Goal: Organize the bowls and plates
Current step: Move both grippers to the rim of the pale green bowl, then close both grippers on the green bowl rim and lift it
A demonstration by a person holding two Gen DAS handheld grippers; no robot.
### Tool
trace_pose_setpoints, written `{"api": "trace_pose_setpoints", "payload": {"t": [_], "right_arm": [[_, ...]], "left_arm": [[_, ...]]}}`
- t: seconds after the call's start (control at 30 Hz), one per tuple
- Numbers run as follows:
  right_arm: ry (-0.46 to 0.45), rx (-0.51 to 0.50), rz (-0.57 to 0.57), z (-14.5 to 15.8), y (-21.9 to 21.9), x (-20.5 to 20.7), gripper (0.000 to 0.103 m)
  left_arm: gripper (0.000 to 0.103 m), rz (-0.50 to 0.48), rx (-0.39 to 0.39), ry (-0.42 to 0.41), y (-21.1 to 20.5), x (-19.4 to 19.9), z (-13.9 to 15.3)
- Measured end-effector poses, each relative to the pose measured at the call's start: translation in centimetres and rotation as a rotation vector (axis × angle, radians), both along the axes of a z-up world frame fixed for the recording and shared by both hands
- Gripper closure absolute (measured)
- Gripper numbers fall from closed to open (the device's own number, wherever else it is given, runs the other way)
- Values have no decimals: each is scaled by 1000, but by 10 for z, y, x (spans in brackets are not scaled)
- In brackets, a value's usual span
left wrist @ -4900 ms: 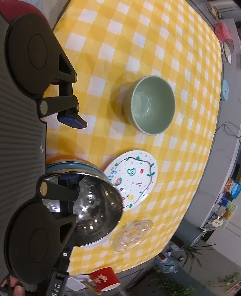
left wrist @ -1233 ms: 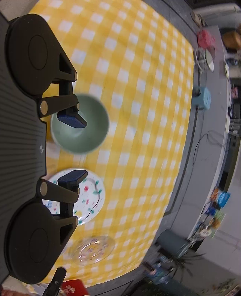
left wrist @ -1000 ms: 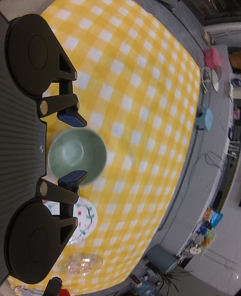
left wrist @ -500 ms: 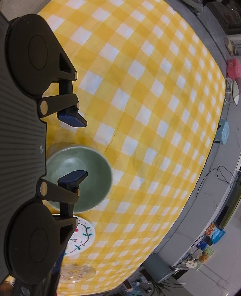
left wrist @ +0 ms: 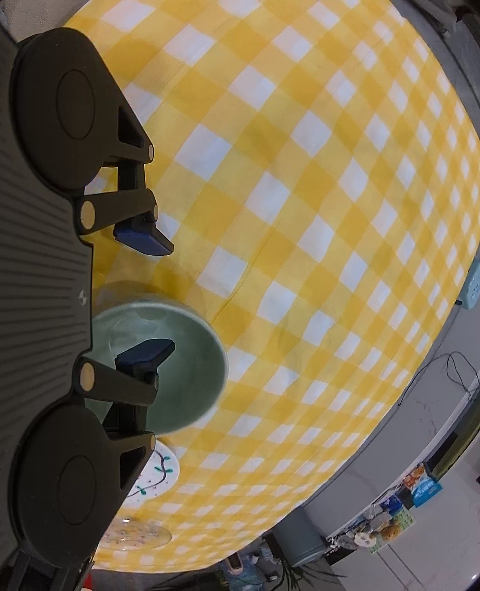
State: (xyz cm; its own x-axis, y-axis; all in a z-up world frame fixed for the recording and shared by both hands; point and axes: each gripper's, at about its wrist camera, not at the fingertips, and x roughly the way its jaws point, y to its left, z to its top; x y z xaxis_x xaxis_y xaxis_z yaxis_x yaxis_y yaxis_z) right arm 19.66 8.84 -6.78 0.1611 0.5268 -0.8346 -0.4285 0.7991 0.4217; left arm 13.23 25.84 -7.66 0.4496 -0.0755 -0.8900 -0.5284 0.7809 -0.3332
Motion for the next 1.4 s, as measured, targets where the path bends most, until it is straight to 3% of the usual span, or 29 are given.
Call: {"api": "trace_pose_setpoints", "payload": {"t": [0.13, 0.27, 0.47, 0.77, 0.9, 1.17, 1.3, 1.4], "right_arm": [[16, -32, 4, -11, 4, 1, 65], [20, -60, 26, -20, 11, 1, 79], [12, -51, 30, -26, 13, 1, 88], [8, -36, -4, -25, 8, -1, 90], [12, 3, -32, -22, 1, -3, 90], [-49, 47, -63, 8, -18, -10, 90], [-84, 67, -80, 28, -35, -16, 90], [-59, 114, -112, 40, -52, -18, 90]], "left_arm": [[61, -16, 18, 14, -3, 1, 0], [77, -60, 27, 27, -11, 5, -1], [87, -83, 67, 62, -21, 11, -7], [89, -114, 141, 42, -27, 12, -2], [89, -116, 159, -3, -29, 8, 8], [89, -160, 218, -98, -46, 1, 36], [89, -187, 211, -148, -55, -2, 52], [89, -201, 226, -180, -65, -8, 64]]}}
